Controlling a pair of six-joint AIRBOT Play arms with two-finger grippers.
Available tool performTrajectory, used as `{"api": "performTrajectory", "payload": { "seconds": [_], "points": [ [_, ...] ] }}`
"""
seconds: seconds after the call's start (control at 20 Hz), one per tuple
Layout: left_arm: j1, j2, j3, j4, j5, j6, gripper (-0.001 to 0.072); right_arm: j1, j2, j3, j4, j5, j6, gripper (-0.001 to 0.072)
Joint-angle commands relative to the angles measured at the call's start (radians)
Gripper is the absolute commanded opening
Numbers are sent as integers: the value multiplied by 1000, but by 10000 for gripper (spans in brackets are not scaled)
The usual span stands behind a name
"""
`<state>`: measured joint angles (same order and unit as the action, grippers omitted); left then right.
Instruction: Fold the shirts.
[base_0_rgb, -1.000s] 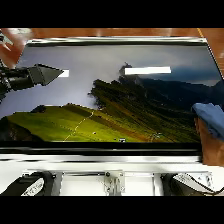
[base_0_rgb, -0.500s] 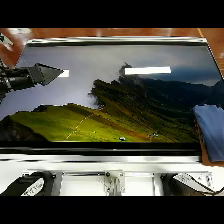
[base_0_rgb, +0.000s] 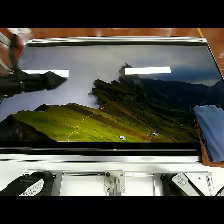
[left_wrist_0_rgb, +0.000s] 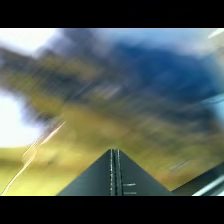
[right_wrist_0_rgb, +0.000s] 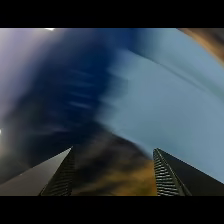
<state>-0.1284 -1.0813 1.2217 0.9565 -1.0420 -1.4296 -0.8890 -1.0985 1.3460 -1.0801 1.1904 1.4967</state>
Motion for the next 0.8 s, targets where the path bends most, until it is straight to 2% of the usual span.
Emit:
{"api": "performTrajectory", "payload": {
  "seconds": [0.0, 0.05, 0.1, 0.15, 0.3, 0.75],
  "points": [
    [-175, -148, 62, 556, -257, -315, 31, 407, 30, 23, -191, -27, 23, 623],
    [-219, -211, 104, 581, -320, -315, 126, 515, -1, 1, -261, 42, 69, 675],
    [-249, -257, 143, 574, -343, -316, 495, 603, -43, -19, -288, 118, 68, 675],
    [-271, -294, 177, 574, -358, -315, 697, 661, -83, -26, -301, 180, 69, 675],
    [-283, -327, 209, 574, -354, -312, 691, 770, -166, -26, -310, 256, 72, 674],
    [-277, -328, 209, 573, -384, -309, 692, 836, -174, -26, -283, 257, 71, 674]
  ]
}}
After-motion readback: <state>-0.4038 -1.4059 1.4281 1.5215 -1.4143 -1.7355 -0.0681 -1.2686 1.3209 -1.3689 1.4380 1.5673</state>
